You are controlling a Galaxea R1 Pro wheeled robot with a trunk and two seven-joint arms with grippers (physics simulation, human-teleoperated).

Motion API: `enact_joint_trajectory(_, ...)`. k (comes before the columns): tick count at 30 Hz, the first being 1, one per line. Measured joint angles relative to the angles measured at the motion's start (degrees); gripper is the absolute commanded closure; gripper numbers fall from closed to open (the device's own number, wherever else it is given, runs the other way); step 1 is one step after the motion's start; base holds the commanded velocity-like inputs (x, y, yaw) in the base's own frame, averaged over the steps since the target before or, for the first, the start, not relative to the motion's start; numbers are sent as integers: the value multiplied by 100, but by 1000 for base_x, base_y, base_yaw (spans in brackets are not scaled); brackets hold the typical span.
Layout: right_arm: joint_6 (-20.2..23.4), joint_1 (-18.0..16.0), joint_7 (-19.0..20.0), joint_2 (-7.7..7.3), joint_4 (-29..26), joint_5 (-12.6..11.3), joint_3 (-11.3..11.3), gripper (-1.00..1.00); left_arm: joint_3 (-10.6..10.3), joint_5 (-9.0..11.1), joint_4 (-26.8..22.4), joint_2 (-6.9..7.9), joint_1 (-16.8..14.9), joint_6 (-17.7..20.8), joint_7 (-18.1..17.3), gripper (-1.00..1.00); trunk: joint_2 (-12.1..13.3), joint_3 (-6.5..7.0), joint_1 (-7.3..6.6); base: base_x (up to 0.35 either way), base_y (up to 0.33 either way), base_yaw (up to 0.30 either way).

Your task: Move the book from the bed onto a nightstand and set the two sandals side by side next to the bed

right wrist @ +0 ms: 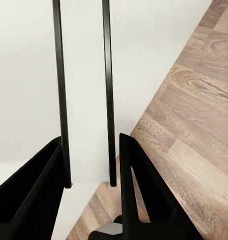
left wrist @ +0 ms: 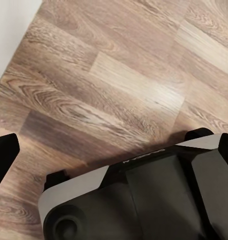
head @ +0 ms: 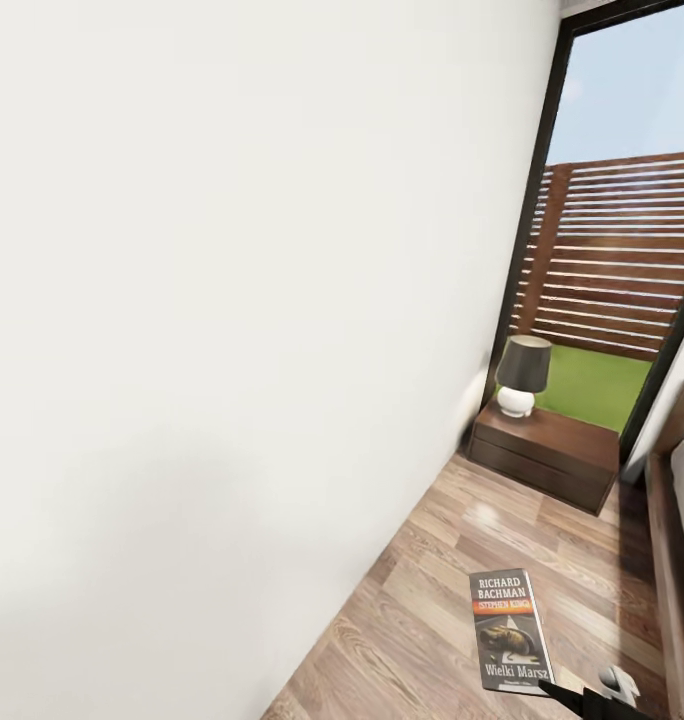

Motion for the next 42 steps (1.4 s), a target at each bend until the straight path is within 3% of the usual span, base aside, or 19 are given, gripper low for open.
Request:
enact_joint_trajectory(17,1,-2,-1,1,-1,-2,-12,100,0,0,0,0,0,0,0,-100,0,0,-1,164,45,-198)
enact_joint_trajectory(42,0,-1,-3,0,0,1,4,100,0,0,0,-1,0,0,0,-100,0,0,0,8,1,-198)
